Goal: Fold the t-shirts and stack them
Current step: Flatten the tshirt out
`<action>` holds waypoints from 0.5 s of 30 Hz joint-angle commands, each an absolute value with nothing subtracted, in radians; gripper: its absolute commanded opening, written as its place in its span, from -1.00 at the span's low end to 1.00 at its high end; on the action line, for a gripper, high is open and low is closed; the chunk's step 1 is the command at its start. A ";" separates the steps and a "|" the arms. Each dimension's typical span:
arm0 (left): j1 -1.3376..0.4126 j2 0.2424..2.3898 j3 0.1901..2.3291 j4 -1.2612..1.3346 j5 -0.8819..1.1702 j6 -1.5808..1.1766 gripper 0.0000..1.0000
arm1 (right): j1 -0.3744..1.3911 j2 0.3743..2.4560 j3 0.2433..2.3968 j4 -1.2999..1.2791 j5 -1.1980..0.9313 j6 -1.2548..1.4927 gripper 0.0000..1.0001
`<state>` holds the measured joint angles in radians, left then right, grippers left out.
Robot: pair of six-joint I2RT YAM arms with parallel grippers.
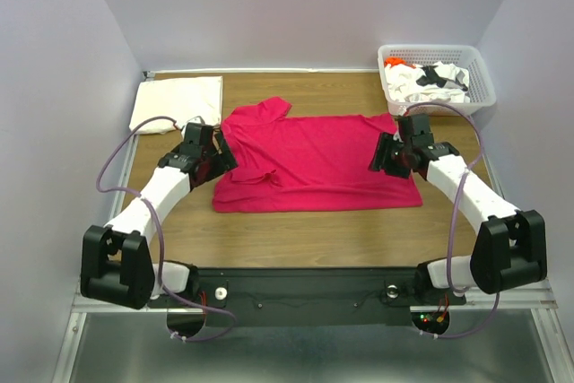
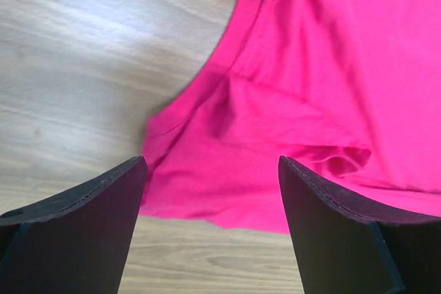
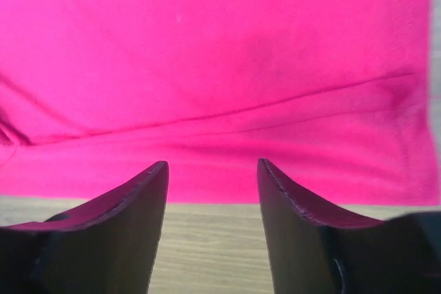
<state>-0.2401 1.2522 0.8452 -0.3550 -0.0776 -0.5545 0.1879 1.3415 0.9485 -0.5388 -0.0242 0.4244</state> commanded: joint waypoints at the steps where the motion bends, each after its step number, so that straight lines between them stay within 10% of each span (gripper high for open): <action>1: -0.248 1.315 0.877 -0.295 -0.029 -0.612 0.78 | 0.215 1.342 0.957 -0.517 -0.040 0.399 0.29; 15: -0.287 1.520 0.943 -0.226 0.063 -0.657 0.49 | 0.218 1.272 0.911 -0.515 -0.022 0.368 0.34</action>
<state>-0.2733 1.5131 0.8944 -0.2577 0.0292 -0.6380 0.2131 1.3178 0.9226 -0.5388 -0.0380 0.3859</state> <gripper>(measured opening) 0.752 0.668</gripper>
